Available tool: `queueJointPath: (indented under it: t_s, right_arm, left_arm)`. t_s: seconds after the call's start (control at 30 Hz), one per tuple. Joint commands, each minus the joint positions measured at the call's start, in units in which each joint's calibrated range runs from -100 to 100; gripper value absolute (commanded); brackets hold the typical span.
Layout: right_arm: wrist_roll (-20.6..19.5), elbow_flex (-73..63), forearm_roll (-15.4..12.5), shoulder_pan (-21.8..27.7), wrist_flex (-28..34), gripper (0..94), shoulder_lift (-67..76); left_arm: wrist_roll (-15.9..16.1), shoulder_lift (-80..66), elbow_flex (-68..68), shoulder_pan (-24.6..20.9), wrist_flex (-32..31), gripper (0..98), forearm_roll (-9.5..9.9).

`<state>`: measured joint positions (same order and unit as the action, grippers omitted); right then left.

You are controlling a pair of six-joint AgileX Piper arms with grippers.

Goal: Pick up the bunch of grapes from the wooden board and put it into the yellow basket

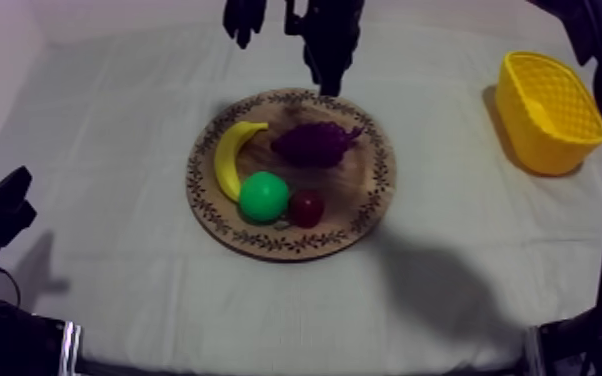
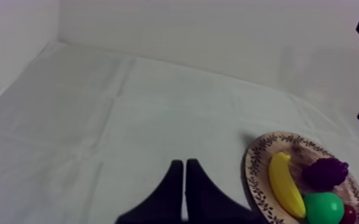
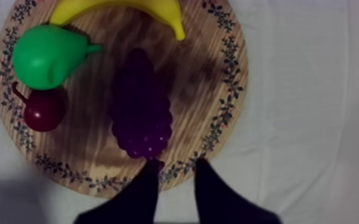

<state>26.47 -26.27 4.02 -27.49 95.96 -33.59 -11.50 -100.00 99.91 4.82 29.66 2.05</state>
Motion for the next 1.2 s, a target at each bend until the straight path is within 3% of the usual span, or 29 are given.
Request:
queueJointPath:
  t_s: [0.0, 0.17, 0.37, 1.17]
  right_arm:
    - [0.27, -0.09, -0.27, 0.1, 0.18, 39.2, 0.02]
    - [0.69, -0.13, -0.65, 0.32, -0.29, 57.6, 0.1]
    - [1.59, 0.58, -1.16, 0.38, -0.91, 65.9, 0.11]
    - [3.43, 5.0, -2.33, 0.92, -7.57, 67.6, -9.97]
  left_arm:
    - [0.0, 0.0, -0.02, 0.0, 0.01, 0.1, 0.02]
    - [0.0, 0.0, -0.02, 0.0, 0.01, 0.1, 0.02]
    - [0.0, 0.0, -0.02, 0.0, 0.01, 0.1, 0.02]
    - [0.0, 0.0, -0.02, 0.0, 0.01, 0.1, 0.02]
